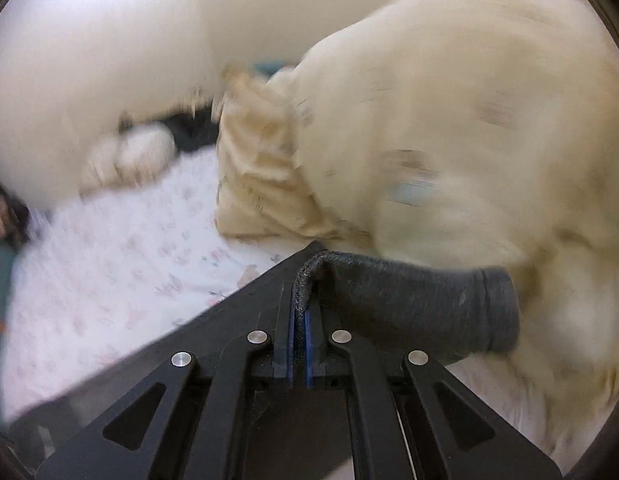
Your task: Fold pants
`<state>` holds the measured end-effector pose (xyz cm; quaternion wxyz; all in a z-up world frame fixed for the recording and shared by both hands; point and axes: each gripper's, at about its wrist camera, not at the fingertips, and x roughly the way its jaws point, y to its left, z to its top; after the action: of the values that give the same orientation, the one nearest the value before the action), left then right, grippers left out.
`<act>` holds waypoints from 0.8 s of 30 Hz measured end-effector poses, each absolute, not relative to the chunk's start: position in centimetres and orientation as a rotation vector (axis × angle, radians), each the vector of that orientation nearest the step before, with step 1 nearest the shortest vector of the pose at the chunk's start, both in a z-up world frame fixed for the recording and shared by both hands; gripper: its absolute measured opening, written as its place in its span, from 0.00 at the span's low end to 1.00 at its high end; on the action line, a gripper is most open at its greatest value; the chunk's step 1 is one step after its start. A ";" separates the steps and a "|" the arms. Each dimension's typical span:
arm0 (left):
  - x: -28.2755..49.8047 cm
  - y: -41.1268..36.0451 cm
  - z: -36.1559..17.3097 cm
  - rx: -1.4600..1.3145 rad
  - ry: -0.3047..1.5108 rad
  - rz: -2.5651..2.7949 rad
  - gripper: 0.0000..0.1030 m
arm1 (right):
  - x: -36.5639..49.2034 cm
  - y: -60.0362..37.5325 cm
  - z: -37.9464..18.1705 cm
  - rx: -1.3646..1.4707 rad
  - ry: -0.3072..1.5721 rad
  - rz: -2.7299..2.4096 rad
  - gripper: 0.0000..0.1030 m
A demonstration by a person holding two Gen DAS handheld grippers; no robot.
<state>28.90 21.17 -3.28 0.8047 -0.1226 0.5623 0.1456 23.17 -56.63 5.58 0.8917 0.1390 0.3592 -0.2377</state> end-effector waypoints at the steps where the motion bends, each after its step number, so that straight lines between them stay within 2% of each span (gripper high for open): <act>1: 31.1 21.3 -3.7 -0.254 1.227 0.307 0.18 | 26.1 -56.2 4.5 0.240 0.809 -0.488 0.03; 6: 39.7 20.1 -7.1 -0.080 1.307 0.324 0.18 | 37.6 -55.4 -2.6 0.046 1.046 -0.512 0.03; 10: 43.5 19.3 -10.1 0.020 1.336 0.354 0.18 | 41.7 -55.5 -7.7 -0.008 1.174 -0.505 0.03; 12: 44.6 19.1 -11.0 0.034 1.355 0.388 0.18 | 42.3 -55.4 -8.9 -0.030 1.177 -0.500 0.03; 17: 46.6 19.0 -9.2 -0.003 1.331 0.364 0.18 | 42.1 -55.6 -8.0 0.030 1.127 -0.486 0.03; 19: 46.5 18.5 -8.3 0.069 1.315 0.322 0.18 | 42.2 -54.9 -7.4 -0.043 1.144 -0.468 0.03; 22: 46.7 19.5 -9.0 0.062 1.329 0.326 0.18 | 43.4 -54.4 -7.2 -0.141 1.176 -0.450 0.03; 24: 47.2 20.0 -9.2 0.036 1.305 0.339 0.18 | 44.0 -55.5 -7.3 -0.087 1.170 -0.483 0.03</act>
<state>47.23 20.02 -9.21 0.7812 0.0168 0.6040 0.1570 43.96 -55.49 -7.32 0.8055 -0.0405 0.5464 -0.2258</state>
